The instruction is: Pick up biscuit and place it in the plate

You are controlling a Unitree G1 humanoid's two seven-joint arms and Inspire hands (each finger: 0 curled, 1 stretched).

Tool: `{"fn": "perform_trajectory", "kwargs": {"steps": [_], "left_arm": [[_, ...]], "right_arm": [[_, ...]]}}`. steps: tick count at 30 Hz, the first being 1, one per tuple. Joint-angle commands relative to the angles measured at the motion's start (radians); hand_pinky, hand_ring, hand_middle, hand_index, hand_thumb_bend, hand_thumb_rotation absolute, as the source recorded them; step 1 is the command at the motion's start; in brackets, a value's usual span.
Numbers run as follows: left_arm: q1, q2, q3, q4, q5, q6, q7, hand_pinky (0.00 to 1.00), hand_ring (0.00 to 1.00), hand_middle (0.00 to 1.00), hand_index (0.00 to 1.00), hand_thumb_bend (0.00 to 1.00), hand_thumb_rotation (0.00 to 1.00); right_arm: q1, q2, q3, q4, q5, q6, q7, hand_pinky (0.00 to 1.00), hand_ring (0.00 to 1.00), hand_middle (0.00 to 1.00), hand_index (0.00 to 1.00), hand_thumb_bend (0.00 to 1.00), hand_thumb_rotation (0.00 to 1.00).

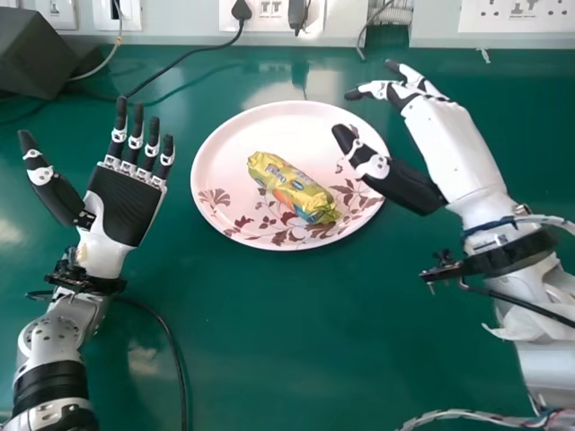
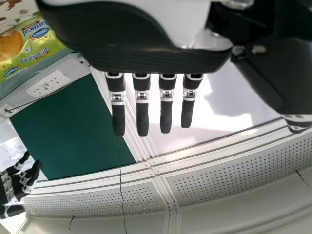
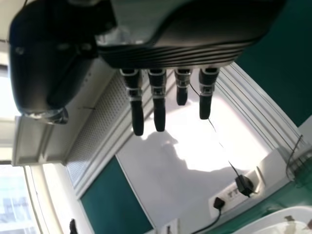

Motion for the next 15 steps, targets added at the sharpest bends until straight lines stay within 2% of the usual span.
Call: {"fn": "perform_trajectory", "kwargs": {"steps": [1,6,9,11,15], "left_arm": [[0.079,-0.049,-0.012,0.073,0.031,-0.013,-0.004,0.72,0.81,0.86,0.88,0.97,0.65],[0.074,-0.06,-0.015,0.102,0.046,-0.045,-0.02,0.76,0.82,0.85,0.88,1.0,0.69],[0.063,-0.059,-0.014,0.139,0.047,-0.047,-0.035,0.8,0.83,0.86,0.87,1.0,0.67],[0.052,-0.054,-0.013,0.174,0.046,-0.037,-0.054,0.77,0.83,0.86,0.87,1.0,0.66],[0.042,-0.059,-0.011,0.216,0.056,-0.061,-0.082,0.75,0.83,0.86,0.87,1.0,0.66]], "right_arm": [[0.028,0.003,-0.02,0.008,0.025,-0.037,-0.017,0.83,0.91,0.82,0.76,0.74,0.5],[0.076,0.017,-0.04,0.017,0.072,-0.088,-0.032,0.82,0.92,0.84,0.76,0.73,0.51],[0.097,0.026,-0.049,0.032,0.115,-0.129,-0.038,0.8,0.91,0.85,0.76,0.73,0.5],[0.107,0.03,-0.056,0.047,0.129,-0.159,-0.046,0.78,0.9,0.85,0.76,0.74,0.46],[0.142,0.046,-0.068,0.07,0.141,-0.212,-0.071,0.74,0.87,0.85,0.76,0.73,0.42]]}}
